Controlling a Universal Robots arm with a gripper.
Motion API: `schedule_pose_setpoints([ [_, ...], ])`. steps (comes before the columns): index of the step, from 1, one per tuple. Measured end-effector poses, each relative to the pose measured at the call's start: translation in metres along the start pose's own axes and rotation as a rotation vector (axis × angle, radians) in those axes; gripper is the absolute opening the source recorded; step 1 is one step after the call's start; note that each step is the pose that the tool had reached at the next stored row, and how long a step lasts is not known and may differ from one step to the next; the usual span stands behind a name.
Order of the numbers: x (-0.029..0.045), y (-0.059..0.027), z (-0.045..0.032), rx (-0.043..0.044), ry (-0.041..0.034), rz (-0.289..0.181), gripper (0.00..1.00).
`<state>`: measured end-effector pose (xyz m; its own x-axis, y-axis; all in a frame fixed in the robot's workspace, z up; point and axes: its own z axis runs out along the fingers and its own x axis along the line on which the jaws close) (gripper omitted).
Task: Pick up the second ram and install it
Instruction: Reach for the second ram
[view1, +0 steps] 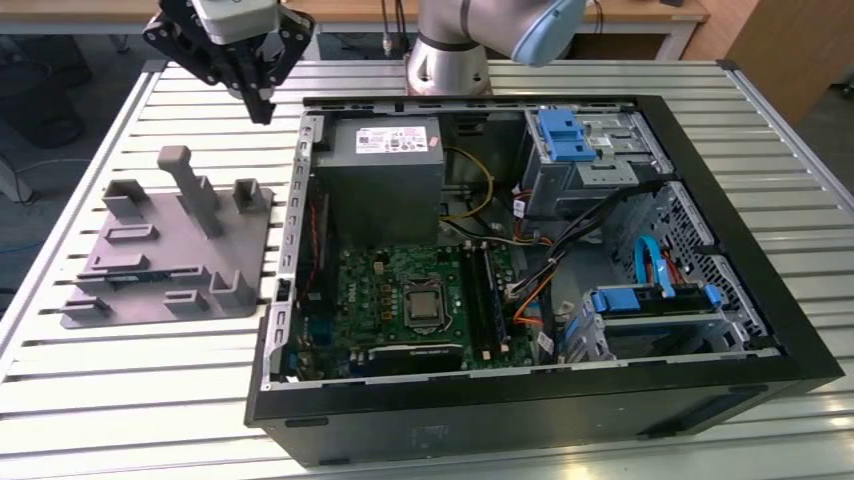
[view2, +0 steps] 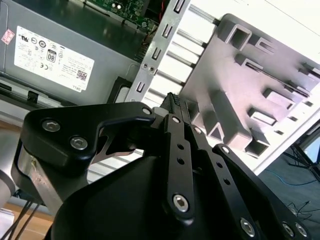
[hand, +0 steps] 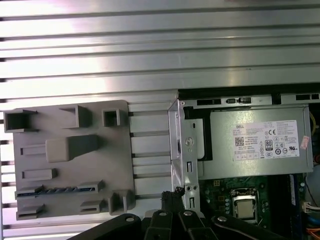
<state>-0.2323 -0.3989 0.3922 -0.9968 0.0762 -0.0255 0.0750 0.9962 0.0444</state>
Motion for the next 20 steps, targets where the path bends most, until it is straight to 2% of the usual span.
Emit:
schedule_pose_setpoints([
  [20,0.0268,-0.0021,0.0002,0.0000,0.0000,0.000,0.10],
])
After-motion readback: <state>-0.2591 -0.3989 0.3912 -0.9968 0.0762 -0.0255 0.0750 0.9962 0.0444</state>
